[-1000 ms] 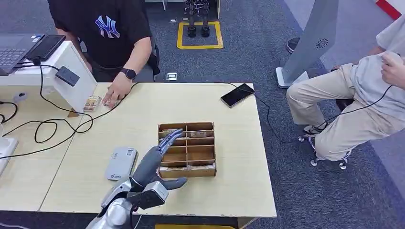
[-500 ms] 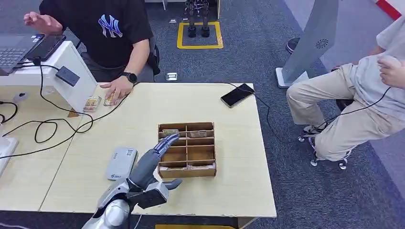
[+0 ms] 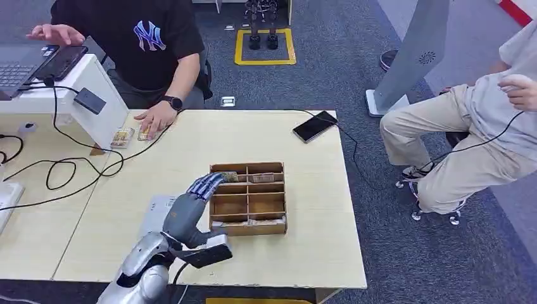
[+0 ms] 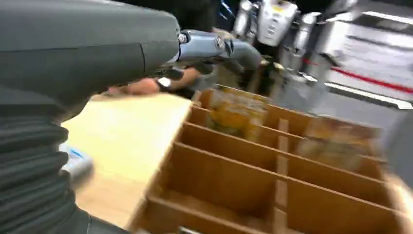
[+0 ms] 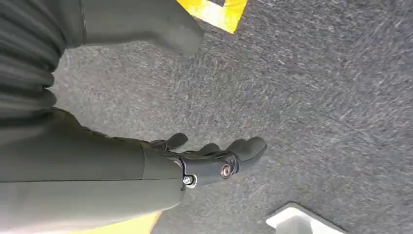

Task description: Pass the card to the sensor for recognition and then transmit it.

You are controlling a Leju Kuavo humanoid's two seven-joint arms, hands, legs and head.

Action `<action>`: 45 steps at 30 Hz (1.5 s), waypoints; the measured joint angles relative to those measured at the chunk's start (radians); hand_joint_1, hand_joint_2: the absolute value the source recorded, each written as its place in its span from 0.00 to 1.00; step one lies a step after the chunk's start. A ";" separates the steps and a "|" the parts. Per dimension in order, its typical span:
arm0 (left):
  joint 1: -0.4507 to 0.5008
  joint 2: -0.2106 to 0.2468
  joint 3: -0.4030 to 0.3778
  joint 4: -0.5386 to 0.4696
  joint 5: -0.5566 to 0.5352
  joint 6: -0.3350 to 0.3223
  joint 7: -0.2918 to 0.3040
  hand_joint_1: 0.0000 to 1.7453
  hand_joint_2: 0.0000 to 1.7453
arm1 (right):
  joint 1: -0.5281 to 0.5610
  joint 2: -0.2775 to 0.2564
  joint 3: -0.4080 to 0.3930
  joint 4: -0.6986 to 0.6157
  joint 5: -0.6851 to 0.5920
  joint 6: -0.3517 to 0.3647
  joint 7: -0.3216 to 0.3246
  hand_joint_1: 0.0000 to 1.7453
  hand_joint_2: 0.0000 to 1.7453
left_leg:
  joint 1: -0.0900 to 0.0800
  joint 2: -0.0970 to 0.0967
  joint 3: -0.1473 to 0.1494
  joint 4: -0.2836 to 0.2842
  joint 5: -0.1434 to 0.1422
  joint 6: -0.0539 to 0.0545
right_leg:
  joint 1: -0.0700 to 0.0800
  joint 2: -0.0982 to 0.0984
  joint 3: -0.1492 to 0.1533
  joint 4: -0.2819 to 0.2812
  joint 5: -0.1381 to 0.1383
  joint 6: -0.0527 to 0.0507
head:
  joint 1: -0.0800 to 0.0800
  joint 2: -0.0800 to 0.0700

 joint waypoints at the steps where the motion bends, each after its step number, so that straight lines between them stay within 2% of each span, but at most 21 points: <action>1: -0.005 0.000 -0.002 0.001 -0.021 0.009 0.014 0.00 1.00 | 0.000 0.004 0.000 -0.005 0.000 0.000 0.002 0.00 1.00 | 0.000 0.000 0.000 0.000 0.000 0.000 | 0.000 0.000 0.000 0.000 0.000 0.000 | 0.000 0.000; 7: -0.017 0.000 -0.018 0.008 -0.068 0.028 0.046 0.00 1.00 | 0.003 0.019 0.000 -0.028 0.001 0.000 0.007 0.00 1.00 | 0.000 0.000 0.000 0.000 0.000 0.000 | 0.000 0.000 0.000 0.000 0.000 0.000 | 0.000 0.000; 15: -0.016 0.004 -0.020 -0.007 -0.102 0.049 0.055 0.00 1.00 | 0.005 0.030 0.000 -0.046 0.001 0.000 0.011 0.00 1.00 | 0.000 0.000 0.000 0.000 0.000 0.000 | 0.000 0.000 0.000 0.000 0.000 0.000 | 0.000 0.000; 24: -0.016 0.014 -0.029 -0.026 -0.108 0.034 0.055 0.00 1.00 | 0.005 0.032 0.000 -0.056 0.001 0.000 0.018 0.00 1.00 | 0.000 0.000 0.000 0.000 0.000 0.000 | 0.000 0.000 0.000 0.000 0.000 0.000 | 0.000 0.000; 26: -0.016 0.018 -0.031 -0.029 -0.092 0.013 0.052 0.00 1.00 | 0.005 0.032 0.000 -0.057 0.001 0.000 0.018 0.00 1.00 | 0.000 0.000 0.000 0.000 0.000 0.000 | 0.000 0.000 0.000 0.000 0.000 0.000 | 0.000 0.000; 31: -0.015 0.024 -0.031 -0.041 -0.054 0.012 0.031 0.00 1.00 | 0.005 0.033 0.000 -0.057 0.001 0.000 0.018 0.00 1.00 | 0.000 0.000 -0.001 0.000 0.000 0.000 | 0.000 0.000 0.000 0.000 0.000 0.000 | 0.000 0.000; 33: -0.009 0.025 -0.031 -0.049 -0.019 0.038 -0.003 0.00 1.00 | 0.005 0.033 0.000 -0.057 0.000 0.000 0.018 0.00 1.00 | 0.000 0.000 -0.001 0.000 0.000 0.000 | 0.000 0.000 0.000 0.000 0.000 0.000 | 0.000 0.000; 35: 0.015 0.016 -0.031 -0.077 0.077 0.102 -0.088 0.00 1.00 | 0.006 0.033 0.000 -0.057 0.000 0.000 0.017 0.00 1.00 | 0.000 0.000 -0.001 0.000 0.000 0.000 | 0.000 0.000 0.000 0.000 0.000 0.000 | 0.000 0.000; 37: 0.044 -0.014 -0.022 -0.120 0.211 0.151 -0.182 0.00 1.00 | 0.006 0.033 0.000 -0.057 0.002 0.000 0.016 0.00 1.00 | 0.000 0.000 -0.001 0.000 0.000 0.000 | 0.000 0.000 0.000 0.000 0.000 0.000 | 0.000 0.000; 39: 0.072 -0.052 -0.003 -0.169 0.330 0.161 -0.233 0.00 1.00 | 0.006 0.033 0.000 -0.057 0.008 0.000 0.018 0.00 1.00 | 0.000 0.000 -0.001 0.000 -0.001 0.001 | 0.000 0.000 0.000 0.000 0.000 0.000 | 0.000 0.000; 45: 0.105 -0.109 0.024 -0.247 0.372 0.160 -0.247 0.00 1.00 | 0.006 0.034 0.000 -0.057 0.016 0.000 0.021 0.00 1.00 | 0.000 0.000 -0.001 0.000 -0.001 0.001 | 0.000 0.000 0.000 0.000 0.000 0.001 | 0.000 0.000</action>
